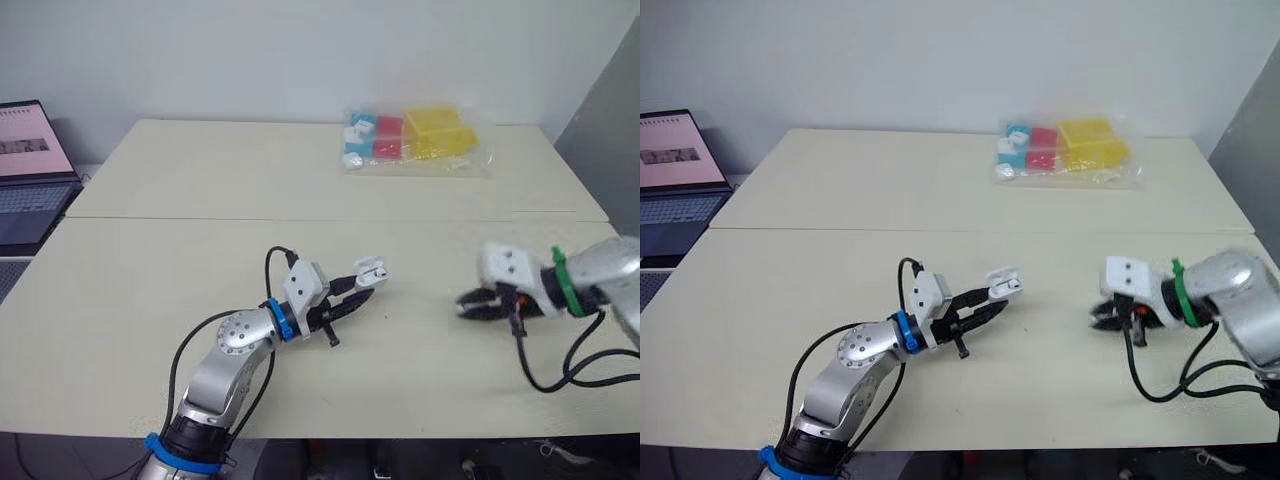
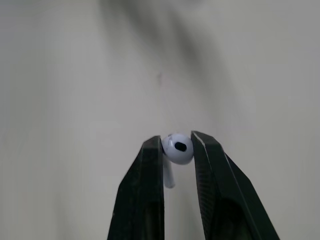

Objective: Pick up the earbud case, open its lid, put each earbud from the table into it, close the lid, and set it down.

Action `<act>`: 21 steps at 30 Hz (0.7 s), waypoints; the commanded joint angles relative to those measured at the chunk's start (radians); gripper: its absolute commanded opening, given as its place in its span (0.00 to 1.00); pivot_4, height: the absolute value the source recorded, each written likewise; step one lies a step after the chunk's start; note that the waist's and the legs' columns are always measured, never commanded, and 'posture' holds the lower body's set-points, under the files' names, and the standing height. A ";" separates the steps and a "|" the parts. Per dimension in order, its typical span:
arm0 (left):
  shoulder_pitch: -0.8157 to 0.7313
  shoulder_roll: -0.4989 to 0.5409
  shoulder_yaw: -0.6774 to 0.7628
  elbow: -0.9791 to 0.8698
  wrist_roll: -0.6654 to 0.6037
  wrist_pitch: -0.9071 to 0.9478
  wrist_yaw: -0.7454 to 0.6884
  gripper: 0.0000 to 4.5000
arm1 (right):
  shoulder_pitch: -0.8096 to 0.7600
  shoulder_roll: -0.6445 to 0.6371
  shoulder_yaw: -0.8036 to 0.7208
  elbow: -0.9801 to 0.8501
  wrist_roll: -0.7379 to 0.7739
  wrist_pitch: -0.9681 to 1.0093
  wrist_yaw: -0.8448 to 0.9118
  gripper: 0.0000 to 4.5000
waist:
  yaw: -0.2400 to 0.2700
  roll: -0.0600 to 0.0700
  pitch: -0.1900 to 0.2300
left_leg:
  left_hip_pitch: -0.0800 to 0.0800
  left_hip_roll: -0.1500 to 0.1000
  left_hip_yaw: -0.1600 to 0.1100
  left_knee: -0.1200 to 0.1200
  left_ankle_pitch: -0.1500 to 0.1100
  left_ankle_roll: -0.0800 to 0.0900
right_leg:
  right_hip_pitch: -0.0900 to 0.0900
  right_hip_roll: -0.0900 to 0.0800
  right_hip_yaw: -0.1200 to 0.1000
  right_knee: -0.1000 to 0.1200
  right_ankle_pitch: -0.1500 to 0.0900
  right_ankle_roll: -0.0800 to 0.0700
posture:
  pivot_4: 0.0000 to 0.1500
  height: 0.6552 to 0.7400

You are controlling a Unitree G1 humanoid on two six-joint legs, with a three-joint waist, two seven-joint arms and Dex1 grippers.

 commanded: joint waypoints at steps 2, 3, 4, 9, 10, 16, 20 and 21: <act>-0.045 -0.005 0.016 -0.010 -0.039 0.014 -0.011 0.18 | 0.010 0.116 -0.101 -0.092 0.097 -0.019 -0.135 0.10 | 0.001 0.000 0.000 | -0.001 0.000 -0.001 0.000 0.000 0.000 | 0.000 0.000 0.000 0.000 0.000 0.000 | 1.00 0.95; -0.051 -0.005 0.016 -0.009 -0.041 0.015 -0.011 0.18 | 0.012 0.141 -0.111 -0.099 0.108 -0.029 -0.161 0.10 | 0.001 0.000 0.000 | -0.001 0.000 0.000 0.000 0.000 0.000 | 0.000 0.000 0.000 0.000 0.000 0.000 | 1.00 0.95; -0.055 -0.003 0.018 -0.005 -0.043 0.015 -0.013 0.18 | 0.012 0.156 -0.112 -0.103 0.113 -0.035 -0.178 0.10 | 0.001 0.000 0.000 | -0.001 0.000 0.000 0.001 0.000 0.000 | 0.000 0.000 0.000 0.000 0.000 0.000 | 1.00 0.95; -0.108 -0.004 0.028 0.009 -0.064 0.038 -0.028 0.18 | 0.028 0.384 -0.130 -0.199 0.169 -0.059 -0.418 0.10 | 0.000 0.000 0.000 | -0.002 0.000 0.000 0.001 0.000 0.000 | -0.001 0.000 0.001 0.000 0.000 0.001 | 1.00 0.95; -0.117 -0.003 0.030 0.015 -0.067 0.040 -0.032 0.18 | 0.027 0.418 -0.124 -0.208 0.165 -0.066 -0.454 0.10 | 0.000 0.000 0.000 | -0.002 0.000 0.000 0.001 0.000 0.000 | -0.001 0.000 0.001 0.001 0.000 0.001 | 1.00 0.95; -0.148 -0.006 0.038 0.015 -0.089 0.064 -0.032 0.18 | 0.052 0.531 -0.058 -0.234 0.117 -0.131 -0.598 0.10 | 0.000 0.000 0.000 | -0.002 0.000 0.000 0.001 0.000 0.000 | -0.001 0.000 0.001 0.001 0.000 0.000 | 1.00 0.95; -0.163 -0.006 0.049 0.007 -0.110 0.089 -0.027 0.18 | 0.105 0.575 0.017 -0.204 0.045 -0.226 -0.633 0.10 | -0.001 0.000 0.000 | -0.002 0.000 -0.001 0.000 0.000 0.000 | -0.001 0.000 0.001 0.000 0.000 0.000 | 1.00 0.95; -0.165 -0.005 0.050 0.006 -0.113 0.091 -0.027 0.18 | 0.119 0.579 0.036 -0.197 0.027 -0.252 -0.634 0.10 | -0.001 0.000 0.000 | -0.002 0.000 -0.001 0.000 0.000 0.000 | -0.001 0.000 0.001 0.000 0.000 0.000 | 1.00 0.95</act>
